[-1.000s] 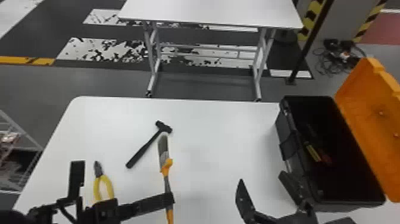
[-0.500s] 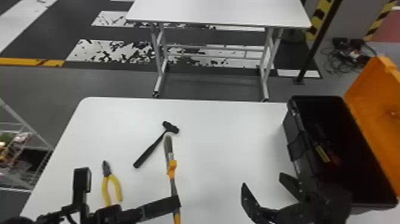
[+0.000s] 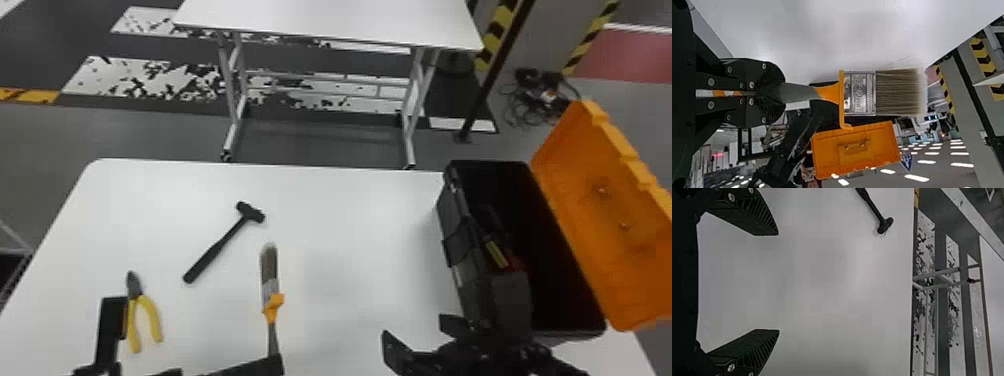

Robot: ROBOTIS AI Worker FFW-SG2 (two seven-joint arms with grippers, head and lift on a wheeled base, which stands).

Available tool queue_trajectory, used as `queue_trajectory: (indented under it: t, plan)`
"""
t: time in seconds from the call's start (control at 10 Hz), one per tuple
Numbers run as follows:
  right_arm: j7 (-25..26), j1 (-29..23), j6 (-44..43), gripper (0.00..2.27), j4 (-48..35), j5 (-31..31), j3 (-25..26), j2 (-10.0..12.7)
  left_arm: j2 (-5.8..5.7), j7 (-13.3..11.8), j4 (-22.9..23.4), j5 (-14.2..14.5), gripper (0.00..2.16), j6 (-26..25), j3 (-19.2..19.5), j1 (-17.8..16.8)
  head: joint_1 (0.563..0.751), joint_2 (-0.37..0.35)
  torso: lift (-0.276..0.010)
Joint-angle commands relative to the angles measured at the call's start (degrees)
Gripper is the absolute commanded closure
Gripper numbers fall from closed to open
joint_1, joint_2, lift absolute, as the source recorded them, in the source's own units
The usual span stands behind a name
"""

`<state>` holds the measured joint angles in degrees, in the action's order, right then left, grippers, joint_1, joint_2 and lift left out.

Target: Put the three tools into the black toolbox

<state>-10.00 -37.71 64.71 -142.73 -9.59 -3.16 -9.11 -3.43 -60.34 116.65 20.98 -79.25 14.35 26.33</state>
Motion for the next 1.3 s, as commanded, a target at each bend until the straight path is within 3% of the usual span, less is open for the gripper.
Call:
queue_trajectory:
  t: [0.0, 0.4, 1.0, 1.2]
  plan:
    - [-0.5, 1.5, 7.8, 0.12, -4.2, -2.4, 0.8, 0.1, -0.09, 0.3, 0.4, -1.4, 1.66, 1.9, -1.4, 0.8, 0.695, -0.105, -0.051]
    - [-0.2, 2.7, 18.4, 0.12, -12.2, -7.2, -0.6, 1.1, -0.09, 2.1, 1.0, -2.6, 1.66, 5.3, -5.0, 1.8, 0.695, -0.087, -0.051]
    - [0.8, 6.8, 19.1, 0.12, -11.9, -1.7, -11.6, 6.8, -0.09, 5.8, 3.0, -5.2, 1.66, 12.3, -13.4, 5.5, 0.695, 0.001, -0.051]
    - [0.7, 7.3, 19.1, 0.12, -10.4, -1.3, -12.8, 7.0, -0.17, 7.0, 4.5, -7.4, 1.66, 14.2, -15.9, 7.1, 0.695, 0.006, -0.051]
